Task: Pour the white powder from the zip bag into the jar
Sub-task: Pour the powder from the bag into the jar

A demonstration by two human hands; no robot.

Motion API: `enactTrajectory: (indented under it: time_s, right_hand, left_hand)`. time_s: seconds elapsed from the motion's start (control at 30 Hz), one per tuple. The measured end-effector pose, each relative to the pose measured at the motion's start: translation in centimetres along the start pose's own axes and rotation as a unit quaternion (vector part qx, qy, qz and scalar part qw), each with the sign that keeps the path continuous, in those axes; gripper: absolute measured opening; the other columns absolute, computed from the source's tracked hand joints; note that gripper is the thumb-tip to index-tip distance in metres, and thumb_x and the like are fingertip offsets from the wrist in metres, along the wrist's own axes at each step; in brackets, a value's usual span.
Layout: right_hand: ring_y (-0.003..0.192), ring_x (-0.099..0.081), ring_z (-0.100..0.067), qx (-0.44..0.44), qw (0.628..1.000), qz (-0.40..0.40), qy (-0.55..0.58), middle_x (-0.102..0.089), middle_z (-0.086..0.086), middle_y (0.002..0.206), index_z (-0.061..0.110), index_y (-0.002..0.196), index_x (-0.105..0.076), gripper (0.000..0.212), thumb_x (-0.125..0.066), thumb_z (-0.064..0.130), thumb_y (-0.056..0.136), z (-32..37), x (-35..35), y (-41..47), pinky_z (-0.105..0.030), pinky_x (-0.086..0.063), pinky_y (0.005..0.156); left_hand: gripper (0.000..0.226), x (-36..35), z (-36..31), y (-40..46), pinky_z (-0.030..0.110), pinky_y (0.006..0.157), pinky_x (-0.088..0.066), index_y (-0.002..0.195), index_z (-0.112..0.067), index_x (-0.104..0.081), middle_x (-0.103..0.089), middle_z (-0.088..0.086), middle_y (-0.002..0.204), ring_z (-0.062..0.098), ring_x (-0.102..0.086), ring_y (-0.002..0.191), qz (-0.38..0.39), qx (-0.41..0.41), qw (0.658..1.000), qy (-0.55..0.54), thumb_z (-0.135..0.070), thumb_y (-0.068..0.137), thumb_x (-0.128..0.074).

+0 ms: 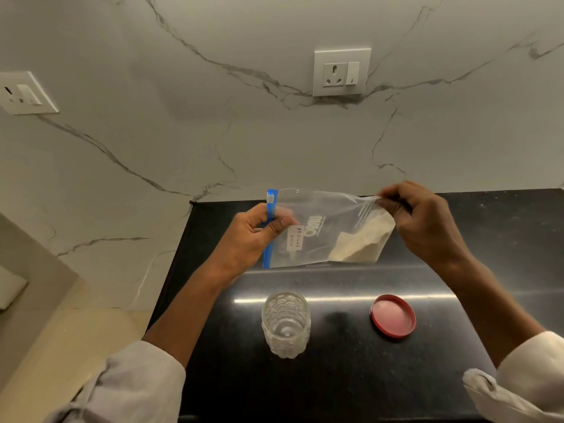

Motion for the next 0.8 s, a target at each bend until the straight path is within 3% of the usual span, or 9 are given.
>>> enactTrajectory:
  time_s: [0.2,0.27,0.4,0.53,0.67,0.8]
  right_hand:
    - [0.081,-0.060,-0.017,0.019,0.999,-0.029,0.011,-0.064,-0.005,0.089,0.001,0.095,-0.070,0.008,-0.066,0.003,0.088,-0.7,1.0,-0.9,-0.020,-0.050,0.075]
    - [0.082,-0.060,-0.014,0.021,0.999,-0.037,0.021,-0.063,-0.005,0.092,0.001,0.096,-0.070,0.009,-0.065,0.003,0.090,-1.0,0.9,-1.2,-0.019,-0.050,0.076]
    - [0.084,-0.060,-0.016,-0.006,1.000,0.025,0.002,-0.064,-0.004,0.091,0.004,0.098,-0.071,0.011,-0.064,0.002,0.089,-2.0,0.5,-2.1,-0.017,-0.051,0.076]
    - [0.082,-0.060,-0.015,-0.014,1.000,-0.008,-0.005,-0.064,-0.003,0.090,0.002,0.098,-0.071,0.010,-0.065,0.003,0.089,-1.2,1.5,-2.6,-0.008,-0.046,0.076]
    - [0.083,-0.058,-0.015,-0.025,0.999,-0.032,-0.026,-0.063,-0.005,0.092,0.001,0.097,-0.069,0.009,-0.064,0.004,0.090,0.7,2.9,-2.6,-0.009,-0.045,0.075]
    - [0.063,-0.057,-0.003,-0.055,0.998,-0.011,-0.026,-0.061,-0.006,0.088,0.004,0.104,-0.063,0.017,-0.054,-0.004,0.092,2.8,4.0,-3.7,-0.007,-0.046,0.061]
  left_hand:
    - [0.024,-1.0,0.1,-2.4,0.025,0.084,-0.057,0.108,-0.006,-0.070,-0.068,0.005,0.112,0.015,-0.067,0.107,-0.034,0.006,0.999,-0.020,-0.015,0.087,-0.064]
    - [0.025,-1.6,0.1,-3.2,0.026,0.084,-0.057,0.107,-0.008,-0.070,-0.067,0.005,0.113,0.016,-0.067,0.107,-0.043,0.009,0.999,-0.019,-0.018,0.085,-0.065]
    - [0.025,-2.6,-0.3,-4.3,0.025,0.081,-0.058,0.105,-0.012,-0.072,-0.068,0.003,0.110,0.016,-0.067,0.105,-0.045,0.010,0.999,0.002,-0.022,0.083,-0.067]
    - [0.027,-2.6,-1.9,-4.4,0.030,0.082,-0.059,0.102,-0.011,-0.073,-0.069,0.000,0.104,0.015,-0.068,0.100,-0.033,-0.025,0.998,0.044,-0.028,0.082,-0.067]
    - [0.032,-2.1,-3.4,-4.5,0.039,0.082,-0.060,0.101,-0.009,-0.073,-0.068,0.004,0.103,0.019,-0.067,0.097,-0.018,-0.061,0.996,0.065,-0.034,0.082,-0.065]
    - [0.033,-1.7,-3.7,-4.7,0.039,0.077,-0.058,0.102,-0.009,-0.073,-0.056,0.000,0.110,0.017,-0.060,0.096,-0.036,-0.104,0.989,0.099,-0.035,0.082,-0.069]
Point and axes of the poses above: each hand's wrist, its own y-axis towards the middle knuckle, its own x-axis out of the back of the hand, z = x × y, the point moved 1 cm from there along y, towards the middle knuckle
